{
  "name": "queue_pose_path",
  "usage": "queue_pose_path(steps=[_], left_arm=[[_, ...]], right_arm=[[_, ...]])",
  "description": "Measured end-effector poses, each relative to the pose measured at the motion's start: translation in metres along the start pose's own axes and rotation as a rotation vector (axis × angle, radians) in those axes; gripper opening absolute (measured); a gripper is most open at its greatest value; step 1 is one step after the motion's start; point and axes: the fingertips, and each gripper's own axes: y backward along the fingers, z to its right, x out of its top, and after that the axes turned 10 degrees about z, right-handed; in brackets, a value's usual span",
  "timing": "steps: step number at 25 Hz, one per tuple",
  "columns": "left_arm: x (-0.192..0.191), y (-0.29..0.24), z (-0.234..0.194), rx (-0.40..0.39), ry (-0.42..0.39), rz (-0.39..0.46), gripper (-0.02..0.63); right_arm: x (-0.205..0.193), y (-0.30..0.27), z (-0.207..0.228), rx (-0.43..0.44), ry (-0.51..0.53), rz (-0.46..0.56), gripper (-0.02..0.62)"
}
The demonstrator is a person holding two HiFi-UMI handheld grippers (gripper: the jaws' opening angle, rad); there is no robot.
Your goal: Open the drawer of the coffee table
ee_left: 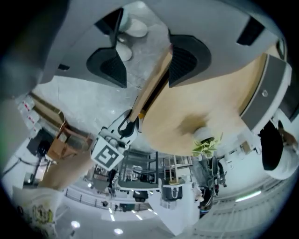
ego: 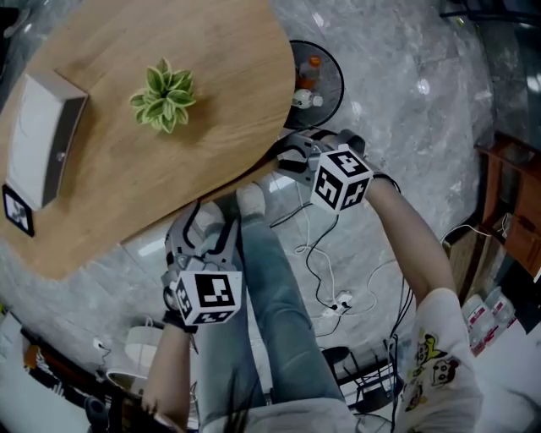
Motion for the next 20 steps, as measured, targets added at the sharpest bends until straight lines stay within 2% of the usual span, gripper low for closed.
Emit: queue_pose_path(steps=[3, 5, 11, 14, 16, 20], left_arm=[[-0.012, -0.001, -0.011, -0.009, -0.174, -0.059, 0.255], [-0.014, -0.001, -0.009, -0.026, -0.25, -0.073, 0.255], [-0.02, -0.003, 0.004, -0.054, -0.253, -0.079, 0.255], [-0.026, -0.005, 0.006, -0.053, -0.257, -0.096, 0.255], [-0.032, -0.007, 0.012, -0.077, -0.264, -0.12, 0.255], [-0.058, -0.013, 0.028, -0.14, -0.332, -0.215, 0.255]], right_arm=[[0.0, -0.001, -0.001, 0.021, 0.017, -0.019, 0.063], [0.0, -0.001, -0.001, 0.034, 0.033, -0.028, 0.061], [0.001, 0.001, -0.005, 0.078, 0.093, -0.055, 0.06], [-0.001, 0.002, -0.026, 0.12, 0.109, -0.068, 0.06], [-0.008, 0.003, -0.047, 0.135, 0.089, -0.078, 0.06], [-0.015, 0.006, -0.07, 0.13, 0.046, -0.081, 0.061]])
